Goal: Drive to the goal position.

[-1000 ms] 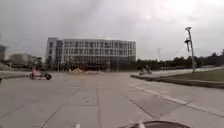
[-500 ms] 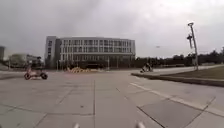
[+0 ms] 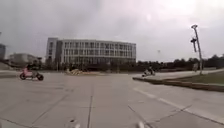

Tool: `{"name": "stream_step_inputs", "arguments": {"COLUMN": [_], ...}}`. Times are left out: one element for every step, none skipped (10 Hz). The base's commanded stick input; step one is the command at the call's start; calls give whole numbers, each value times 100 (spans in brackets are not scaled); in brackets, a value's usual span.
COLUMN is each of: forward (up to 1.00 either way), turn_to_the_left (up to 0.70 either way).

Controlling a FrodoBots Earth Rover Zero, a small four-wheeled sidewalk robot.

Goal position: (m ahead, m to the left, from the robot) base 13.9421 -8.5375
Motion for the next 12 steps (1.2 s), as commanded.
{"name": "stream_step_inputs", "arguments": {"forward": [85, 85, 85, 85, 85, 85, 85, 85, 85, 85, 85, 85], "turn_to_the_left": [31, 31, 23, 0, 0, 0, 0, 0, 0, 0, 12, 25]}}
